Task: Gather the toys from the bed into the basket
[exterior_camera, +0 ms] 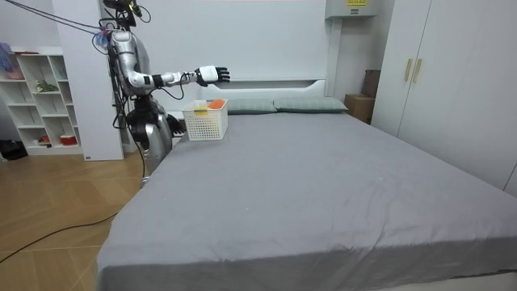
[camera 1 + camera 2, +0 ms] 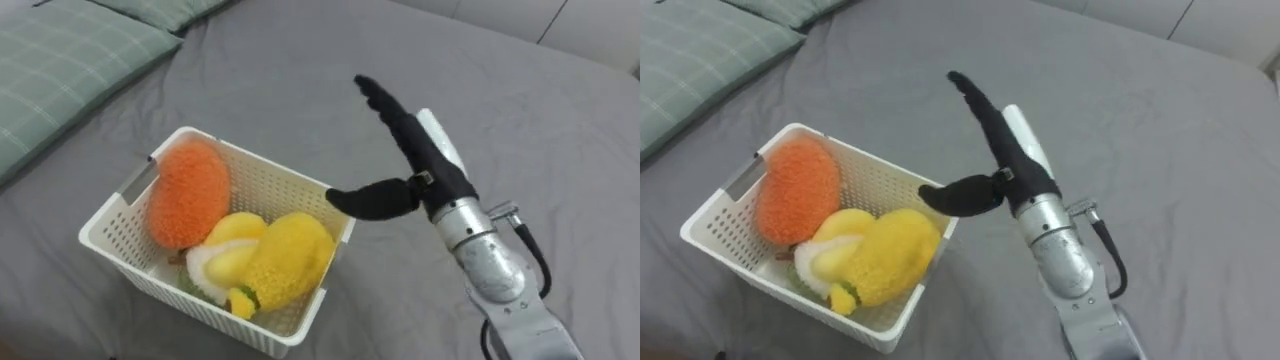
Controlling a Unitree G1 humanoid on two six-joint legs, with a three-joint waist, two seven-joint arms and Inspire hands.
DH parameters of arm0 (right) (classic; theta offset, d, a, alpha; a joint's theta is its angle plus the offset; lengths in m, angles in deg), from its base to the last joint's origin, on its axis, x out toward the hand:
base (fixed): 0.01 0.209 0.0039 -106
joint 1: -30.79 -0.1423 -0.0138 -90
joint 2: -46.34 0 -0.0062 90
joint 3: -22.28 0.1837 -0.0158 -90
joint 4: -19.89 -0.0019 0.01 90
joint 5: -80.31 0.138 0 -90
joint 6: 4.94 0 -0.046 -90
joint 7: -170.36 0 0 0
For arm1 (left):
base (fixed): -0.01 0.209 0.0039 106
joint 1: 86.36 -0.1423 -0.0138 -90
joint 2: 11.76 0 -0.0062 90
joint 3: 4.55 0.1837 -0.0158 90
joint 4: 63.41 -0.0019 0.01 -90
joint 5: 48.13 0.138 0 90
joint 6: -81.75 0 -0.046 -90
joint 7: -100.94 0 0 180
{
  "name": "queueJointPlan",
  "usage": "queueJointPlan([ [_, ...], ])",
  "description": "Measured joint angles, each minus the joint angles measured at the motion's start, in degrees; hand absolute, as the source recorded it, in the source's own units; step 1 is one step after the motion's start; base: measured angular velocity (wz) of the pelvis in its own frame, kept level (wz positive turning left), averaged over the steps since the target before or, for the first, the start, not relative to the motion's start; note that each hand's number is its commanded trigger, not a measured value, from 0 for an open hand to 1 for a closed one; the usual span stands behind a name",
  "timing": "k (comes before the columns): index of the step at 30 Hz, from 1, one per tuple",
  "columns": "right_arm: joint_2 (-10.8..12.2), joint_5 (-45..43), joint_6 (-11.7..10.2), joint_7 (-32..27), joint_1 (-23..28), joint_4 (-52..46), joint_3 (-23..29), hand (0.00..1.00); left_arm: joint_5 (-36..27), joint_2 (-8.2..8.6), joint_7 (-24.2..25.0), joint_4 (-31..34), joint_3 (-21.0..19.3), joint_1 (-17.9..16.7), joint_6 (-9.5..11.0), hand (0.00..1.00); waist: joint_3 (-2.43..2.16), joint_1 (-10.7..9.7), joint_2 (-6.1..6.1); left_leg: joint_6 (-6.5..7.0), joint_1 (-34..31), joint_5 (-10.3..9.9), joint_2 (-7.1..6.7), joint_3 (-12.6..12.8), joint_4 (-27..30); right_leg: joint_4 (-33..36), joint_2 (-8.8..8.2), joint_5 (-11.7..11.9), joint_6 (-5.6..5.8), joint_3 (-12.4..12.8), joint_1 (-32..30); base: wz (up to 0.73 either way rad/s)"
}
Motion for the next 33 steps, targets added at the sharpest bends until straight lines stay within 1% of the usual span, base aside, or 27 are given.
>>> queueJointPlan([
  [1, -0.2, 1.1, -0.8, -0.4, 0.5, 0.0, 1.3, 0.00, 0.4, 0.05, -0.1, 0.2, 0.0, -0.5, 0.2, 0.00, -0.17, -0.6, 0.21, -0.01, 0.1, 0.0, 0.07, 0.5, 0.0, 0.0, 0.05, 0.0, 0.00, 0.5, -0.1, -0.17],
  [2, -0.2, 2.7, -1.7, -0.5, 1.7, 0.0, 2.9, 0.00, 1.1, 0.33, -0.3, 0.8, -0.2, -1.1, 0.3, 0.00, -0.45, -1.1, 0.41, 0.00, 0.1, 0.0, 0.13, 1.1, 0.0, 0.0, 0.11, 0.0, 0.00, 1.2, -0.3, -0.21],
  [3, -0.2, 3.5, -1.9, -0.6, 2.4, -0.1, 3.9, 0.00, 1.2, 0.59, -0.6, 1.2, -0.2, -1.3, 0.4, 0.00, -0.51, -1.5, 0.50, 0.00, 0.1, 0.0, 0.12, 1.2, 0.0, 0.0, 0.11, 0.0, 0.00, 1.4, -0.4, -0.15],
  [4, -0.1, 4.9, -1.9, -0.7, 3.7, -0.1, 5.4, 0.00, 1.3, 0.90, -0.8, 1.2, -0.2, -1.5, 0.6, 0.00, -0.67, -2.1, 0.43, 0.01, 0.1, 0.0, 0.11, 1.2, 0.1, 0.1, 0.08, 0.0, 0.00, 1.5, -0.4, -0.11],
  [5, 0.0, 6.7, -1.9, -0.8, 5.3, -0.2, 6.8, 0.00, 1.3, 1.04, -1.0, 1.2, -0.2, -1.7, 0.9, 0.00, -0.71, -2.5, 0.63, 0.01, 0.1, 0.0, 0.14, 1.6, 0.1, 0.1, 0.11, 0.0, -0.01, 1.7, -0.5, -0.10],
  [6, 0.0, 7.3, -1.9, -1.1, 6.0, -0.2, 7.3, 0.00, 1.2, 1.05, -1.2, 1.1, -0.2, -1.9, 1.1, 0.00, -0.72, -2.7, 0.71, 0.01, 0.1, 0.0, 0.18, 1.8, 0.0, 0.1, 0.15, 0.0, -0.02, 1.8, -0.5, -0.17],
  [7, 0.0, 9.5, -1.9, -1.5, 6.8, -0.2, 8.0, 0.00, 1.0, 1.05, -1.9, 1.0, -0.2, -2.2, 1.3, 0.00, -0.62, -3.4, 0.90, 0.00, 0.1, 0.0, 0.27, 2.2, -0.1, 0.2, 0.23, 0.0, -0.08, 2.5, -0.7, -0.27],
  [8, 0.0, 11.4, -1.9, -1.9, 7.1, -0.2, 8.8, 0.00, 1.0, 1.08, -2.6, 0.8, -0.2, -2.4, 1.5, 0.00, -0.57, -3.7, 1.10, -0.02, 0.1, 0.0, 0.45, 3.1, -0.2, 0.3, 0.40, 0.2, -0.23, 3.1, -1.2, -0.30],
  [9, 0.0, 12.1, -1.9, -2.3, 7.1, -0.3, 9.3, 0.00, 1.0, 1.05, -2.9, 0.6, -0.2, -2.5, 1.6, 0.00, -0.51, -3.9, 1.19, -0.02, 0.0, -0.1, 0.53, 3.3, -0.1, 0.3, 0.44, 0.3, -0.29, 3.2, -1.3, -0.29],
  [10, 0.0, 13.7, -1.9, -3.0, 7.1, -0.3, 10.3, 0.00, 1.0, 1.06, -3.6, 0.1, -0.2, -2.5, 1.8, 0.00, -0.43, -4.7, 1.31, -0.04, 0.1, -0.1, 0.66, 3.8, -0.1, 0.2, 0.56, 0.4, -0.33, 3.8, -1.4, -0.19],
  [11, -0.1, 15.0, -2.0, -3.5, 7.1, -0.3, 11.6, 0.00, 1.1, 1.06, -4.1, -0.5, -0.2, -2.6, 2.0, 0.00, -0.46, -5.0, 1.40, -0.05, 0.2, -0.2, 0.80, 4.3, 0.0, 0.2, 0.68, 0.5, -0.36, 4.1, -1.4, -0.17],
  [13, -0.3, 16.0, -2.4, -4.9, 7.1, -0.1, 12.8, 0.00, 1.0, 1.05, -4.8, -0.6, -0.1, -3.0, 2.0, 0.00, -0.43, -5.3, 1.38, -0.15, 0.5, -0.3, 1.02, 4.9, -0.1, 0.2, 0.90, 0.6, -0.46, 4.8, -1.4, -0.20],
  [14, -0.3, 17.2, -3.3, -5.9, 7.0, 1.1, 13.5, 0.00, 1.0, 1.05, -5.0, -0.6, 0.3, -3.2, 2.0, 0.00, -0.32, -5.6, 1.55, -0.22, 0.7, -0.3, 1.13, 5.3, -0.1, 0.2, 1.03, 0.6, -0.50, 5.2, -1.4, -0.20],
  [16, -0.3, 18.0, -3.5, -7.4, 7.0, 3.4, 13.8, 0.00, 1.0, 1.42, -5.2, -0.5, 0.4, -3.3, 2.0, 0.00, -0.34, -5.9, 1.57, -0.29, 1.0, -0.5, 1.30, 6.1, -0.2, 0.2, 1.24, 0.7, -0.54, 6.2, -1.5, -0.20],
  [18, -0.2, 19.3, -3.3, -8.6, 7.0, 5.3, 13.7, 0.00, 0.8, 1.83, -5.4, -0.5, 0.4, -3.3, 1.9, 0.00, -0.41, -6.6, 1.50, -0.32, 1.0, -0.5, 1.43, 6.7, -0.2, 0.3, 1.34, 0.8, -0.58, 6.5, -2.1, -0.22],
  [19, -0.1, 21.0, -3.2, -9.4, 7.0, 6.2, 13.7, 0.00, 0.8, 2.04, -5.6, -0.6, 0.4, -3.3, 1.9, 0.00, -0.44, -6.7, 1.55, -0.34, 1.0, -0.5, 1.56, 7.5, -0.4, 0.5, 1.52, 0.9, -0.61, 7.4, -2.3, -0.26],
  [20, -0.1, 23.5, -3.2, -10.4, 7.7, 6.4, 13.9, 0.00, 0.9, 2.08, -5.6, -0.6, 0.4, -3.4, 1.8, 0.00, -0.40, -6.9, 1.79, -0.35, 1.1, -0.6, 1.58, 7.7, -0.7, 0.4, 1.63, 1.0, -0.60, 7.8, -2.3, -0.23],
  [21, -0.1, 24.6, -3.2, -10.8, 8.1, 6.4, 14.0, 0.00, 0.9, 2.09, -5.6, -0.6, 0.3, -3.5, 1.8, 0.00, -0.43, -7.1, 1.87, -0.35, 1.1, -0.6, 1.57, 7.7, -0.7, 0.4, 1.63, 1.0, -0.59, 7.8, -2.3, -0.08],
  [23, 0.2, 29.6, -3.2, -11.9, 9.1, 6.7, 15.4, 0.00, 0.9, 2.19, -5.9, -0.6, 0.3, -3.8, 1.5, 0.00, -0.53, -8.5, 2.02, -0.36, 1.0, -0.6, 1.55, 7.8, -0.7, 0.3, 1.64, 1.0, -0.59, 7.8, -2.8, -0.02],
  [25, 0.5, 33.0, -3.2, -13.0, 10.0, 6.9, 16.6, 0.00, 0.9, 2.39, -6.4, -0.5, 0.4, -4.1, 1.4, 0.00, -0.54, -8.9, 2.10, -0.38, 1.0, -0.6, 1.62, 8.5, -0.7, 0.3, 1.70, 1.0, -0.59, 8.0, -3.0, -0.06],
  [27, 1.0, 36.7, -3.4, -13.5, 10.1, 10.3, 18.0, 0.00, 0.9, 2.37, -6.9, -1.2, 0.3, -4.6, 1.3, 0.00, -0.57, -10.0, 2.13, -0.47, 1.0, -0.8, 1.76, 8.8, -0.8, 0.3, 1.85, 1.0, -0.59, 8.2, -2.9, -0.06],
  [28, 1.1, 37.4, -3.4, -13.8, 10.1, 11.6, 18.3, 0.00, 0.8, 2.36, -7.0, -1.4, 0.3, -4.6, 1.3, 0.00, -0.58, -10.2, 2.13, -0.48, 1.1, -0.8, 1.82, 8.9, -0.8, 0.3, 1.90, 1.0, -0.59, 8.2, -2.9, -0.06],
  [31, 2.6, 41.3, -3.5, -15.2, 11.0, 17.3, 20.0, 0.00, -0.2, 2.42, -7.2, -1.6, 0.3, -4.8, 1.3, 0.00, -0.56, -10.8, 2.42, -0.52, 0.9, -1.0, 1.92, 8.9, -0.8, 0.2, 1.95, 1.0, -0.59, 8.3, -3.1, -0.03],
  [33, 2.6, 46.2, -3.7, -15.2, 11.3, 22.3, 20.0, 0.00, -0.3, 2.38, -7.2, -1.6, 0.3, -4.8, 1.3, 0.00, -0.58, -11.4, 2.55, -0.52, 0.9, -1.0, 1.95, 8.9, -0.8, 0.1, 1.98, 1.0, -0.59, 8.3, -3.1, 0.00],
])
